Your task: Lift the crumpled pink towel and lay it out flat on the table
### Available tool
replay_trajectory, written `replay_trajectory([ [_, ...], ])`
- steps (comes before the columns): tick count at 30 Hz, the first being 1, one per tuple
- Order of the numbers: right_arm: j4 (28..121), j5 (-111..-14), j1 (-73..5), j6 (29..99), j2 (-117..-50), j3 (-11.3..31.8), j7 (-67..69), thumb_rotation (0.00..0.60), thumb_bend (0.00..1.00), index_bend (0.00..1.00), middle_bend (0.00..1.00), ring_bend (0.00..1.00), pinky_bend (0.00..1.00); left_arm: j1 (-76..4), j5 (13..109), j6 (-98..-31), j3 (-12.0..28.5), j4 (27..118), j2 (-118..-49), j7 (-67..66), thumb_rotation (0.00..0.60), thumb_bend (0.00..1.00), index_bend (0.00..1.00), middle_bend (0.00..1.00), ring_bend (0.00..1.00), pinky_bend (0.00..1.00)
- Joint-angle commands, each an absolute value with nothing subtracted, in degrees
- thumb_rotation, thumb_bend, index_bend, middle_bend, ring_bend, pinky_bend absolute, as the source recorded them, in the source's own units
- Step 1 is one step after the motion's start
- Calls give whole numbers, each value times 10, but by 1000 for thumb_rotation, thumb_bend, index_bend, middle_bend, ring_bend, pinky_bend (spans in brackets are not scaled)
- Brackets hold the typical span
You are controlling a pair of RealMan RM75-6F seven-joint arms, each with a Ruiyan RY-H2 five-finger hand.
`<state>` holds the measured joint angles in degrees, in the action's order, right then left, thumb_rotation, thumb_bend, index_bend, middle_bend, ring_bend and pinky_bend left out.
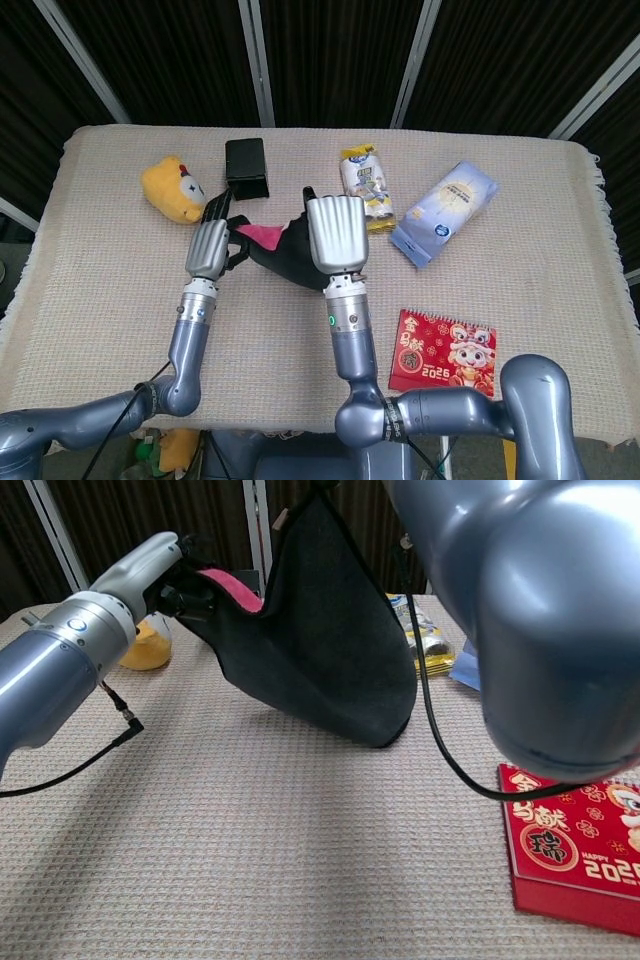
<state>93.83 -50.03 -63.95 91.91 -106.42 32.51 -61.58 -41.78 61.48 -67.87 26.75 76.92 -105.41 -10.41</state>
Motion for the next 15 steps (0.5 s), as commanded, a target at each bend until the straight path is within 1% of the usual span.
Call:
replay_trajectory([
  [1,958,-503,-628,925,-1050,323,-616,600,721,696,1000,1000,1000,-423,616,-692,273,795,-1040,-127,600,694,609,0,0,0],
  [15,1031,-501,-589,938,-998,324,-605,600,720,698,1000,1000,1000,-436,614,-733,282,886,-999,-212,600,695,626,0,0,0],
])
